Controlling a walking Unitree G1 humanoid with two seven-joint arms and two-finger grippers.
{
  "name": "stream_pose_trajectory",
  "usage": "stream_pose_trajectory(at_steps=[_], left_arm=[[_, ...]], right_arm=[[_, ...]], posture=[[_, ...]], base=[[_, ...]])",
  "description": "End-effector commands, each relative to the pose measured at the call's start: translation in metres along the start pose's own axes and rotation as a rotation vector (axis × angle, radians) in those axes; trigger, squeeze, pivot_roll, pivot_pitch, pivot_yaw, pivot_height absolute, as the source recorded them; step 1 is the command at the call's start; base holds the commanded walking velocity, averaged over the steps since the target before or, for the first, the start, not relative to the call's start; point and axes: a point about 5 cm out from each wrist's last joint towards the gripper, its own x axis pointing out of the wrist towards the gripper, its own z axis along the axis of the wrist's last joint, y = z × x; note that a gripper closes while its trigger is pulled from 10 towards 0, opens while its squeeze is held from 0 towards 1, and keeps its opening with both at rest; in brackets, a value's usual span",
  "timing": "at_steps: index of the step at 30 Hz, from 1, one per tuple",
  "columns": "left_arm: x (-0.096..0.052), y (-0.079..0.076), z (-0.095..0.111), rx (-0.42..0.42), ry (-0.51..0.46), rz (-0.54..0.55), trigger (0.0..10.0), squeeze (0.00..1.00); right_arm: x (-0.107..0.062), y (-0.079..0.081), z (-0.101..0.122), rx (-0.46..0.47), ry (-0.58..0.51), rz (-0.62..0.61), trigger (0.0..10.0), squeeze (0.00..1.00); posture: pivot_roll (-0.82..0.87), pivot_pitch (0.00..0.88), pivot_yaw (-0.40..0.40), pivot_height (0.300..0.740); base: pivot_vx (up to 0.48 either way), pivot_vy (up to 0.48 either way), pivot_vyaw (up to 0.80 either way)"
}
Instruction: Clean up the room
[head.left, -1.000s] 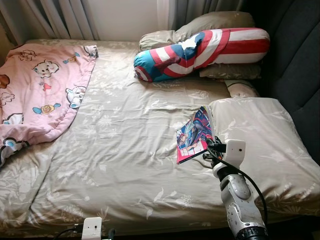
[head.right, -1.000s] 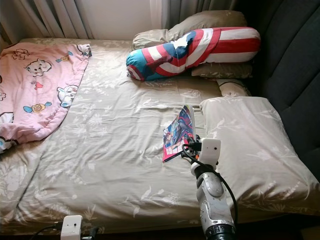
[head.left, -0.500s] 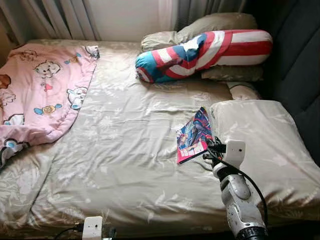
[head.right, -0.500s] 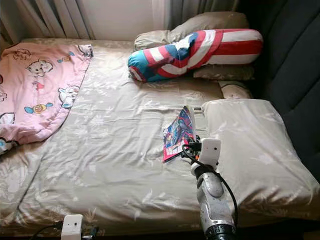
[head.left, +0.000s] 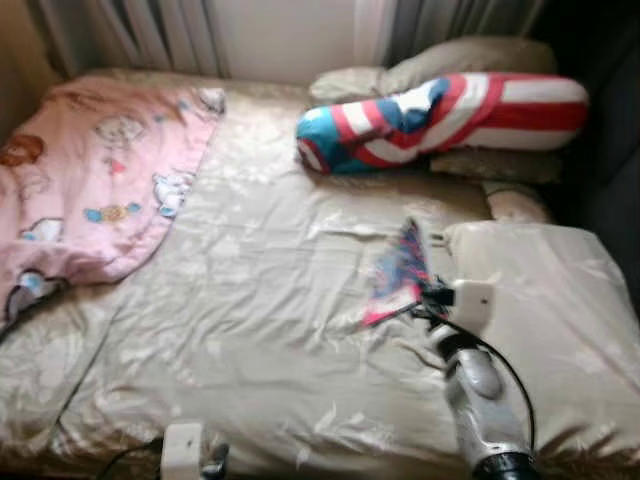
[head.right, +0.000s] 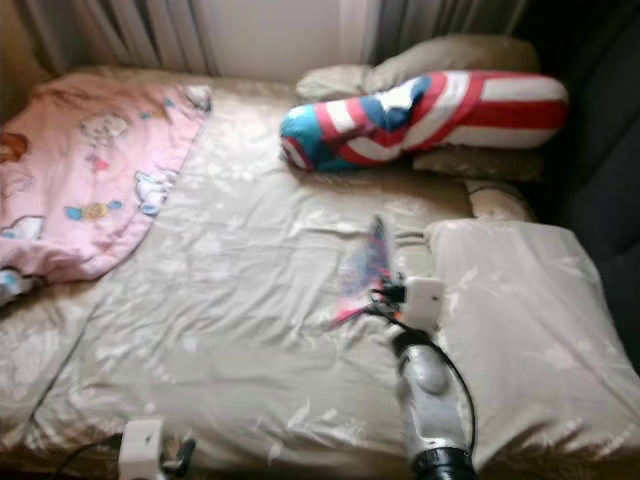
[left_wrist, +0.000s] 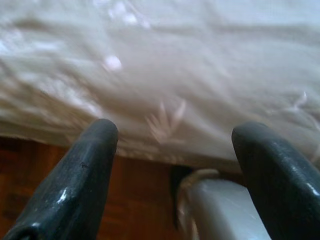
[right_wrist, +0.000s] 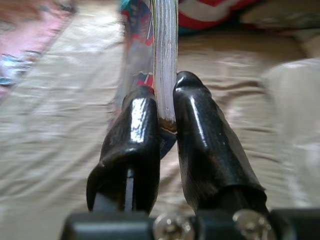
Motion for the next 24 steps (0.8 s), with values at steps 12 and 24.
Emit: stream_pose_trajectory(at_steps=[12, 24], left_arm=[[0.0, 0.018, 0.034, -0.072, -0.264, 0.039, 10.0, 0.0], [-0.008, 0.017, 0.091, -0.104, -0.57, 0.039, 10.0, 0.0]], right_arm=[[-0.004, -0.007, 0.002, 0.001, -0.017, -0.007, 10.0, 0.0], [-0.005, 0.001, -0.001, 0.028, 0.002, 0.07, 10.0, 0.0]], posture=[[-0.03, 0.139, -0.051, 0.74], [-0.03, 0.131, -0.051, 0.74]], base=[[0.0, 0.0, 0.0], [0.0, 0.0, 0.0]])
